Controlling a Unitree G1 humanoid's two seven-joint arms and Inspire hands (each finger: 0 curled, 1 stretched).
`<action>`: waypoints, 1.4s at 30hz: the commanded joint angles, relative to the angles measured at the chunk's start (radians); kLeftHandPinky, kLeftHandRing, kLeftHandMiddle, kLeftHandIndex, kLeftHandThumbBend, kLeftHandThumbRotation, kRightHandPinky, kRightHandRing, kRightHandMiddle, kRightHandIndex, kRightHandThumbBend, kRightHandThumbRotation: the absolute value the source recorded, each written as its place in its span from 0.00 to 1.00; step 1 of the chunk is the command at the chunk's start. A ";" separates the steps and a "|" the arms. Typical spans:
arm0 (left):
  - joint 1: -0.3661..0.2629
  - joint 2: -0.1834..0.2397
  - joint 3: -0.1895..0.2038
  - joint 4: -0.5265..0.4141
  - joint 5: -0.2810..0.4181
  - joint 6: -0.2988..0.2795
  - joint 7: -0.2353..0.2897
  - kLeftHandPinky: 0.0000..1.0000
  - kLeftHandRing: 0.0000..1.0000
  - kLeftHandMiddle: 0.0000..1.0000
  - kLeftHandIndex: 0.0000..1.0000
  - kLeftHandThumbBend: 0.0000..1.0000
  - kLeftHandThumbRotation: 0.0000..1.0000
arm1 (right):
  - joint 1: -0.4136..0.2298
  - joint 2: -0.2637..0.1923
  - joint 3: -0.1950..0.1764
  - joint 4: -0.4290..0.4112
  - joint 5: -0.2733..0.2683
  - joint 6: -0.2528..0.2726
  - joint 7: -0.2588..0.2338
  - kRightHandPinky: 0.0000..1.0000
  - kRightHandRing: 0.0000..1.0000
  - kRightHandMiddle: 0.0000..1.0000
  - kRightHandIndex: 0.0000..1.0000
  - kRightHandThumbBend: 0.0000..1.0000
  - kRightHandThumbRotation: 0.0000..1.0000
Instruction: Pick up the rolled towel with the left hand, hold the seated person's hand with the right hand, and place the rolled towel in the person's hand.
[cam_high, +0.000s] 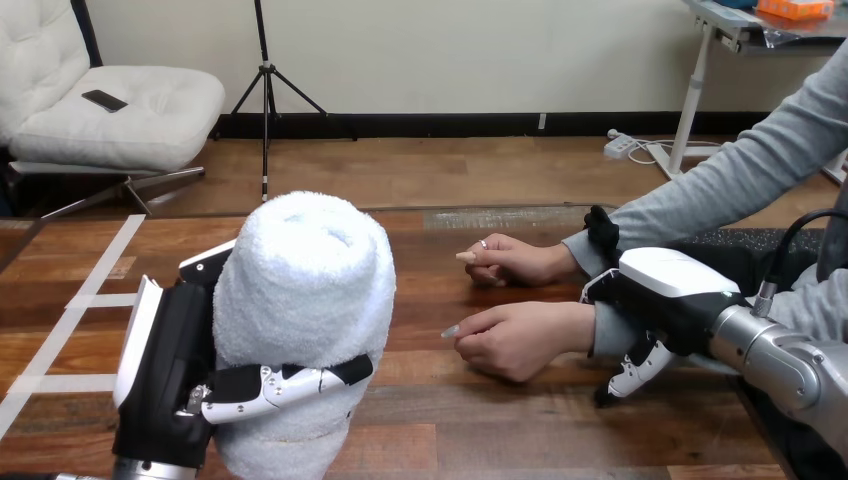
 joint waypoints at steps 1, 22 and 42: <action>-0.053 -0.004 0.013 -0.026 -0.020 -0.020 0.002 0.24 0.29 0.35 0.37 0.67 0.00 | -0.068 0.021 0.009 0.006 -0.005 0.011 -0.027 0.45 0.50 0.52 0.54 0.93 0.06; -0.053 0.000 0.012 -0.019 -0.040 -0.028 -0.012 0.23 0.28 0.35 0.37 0.66 0.00 | -0.062 0.022 -0.002 -0.005 0.016 0.004 -0.009 0.37 0.41 0.45 0.46 0.74 0.07; -0.048 -0.002 0.016 -0.027 -0.030 -0.028 -0.012 0.23 0.28 0.35 0.37 0.66 0.00 | -0.059 0.015 -0.011 0.000 0.020 -0.038 -0.046 0.27 0.32 0.39 0.39 0.63 0.15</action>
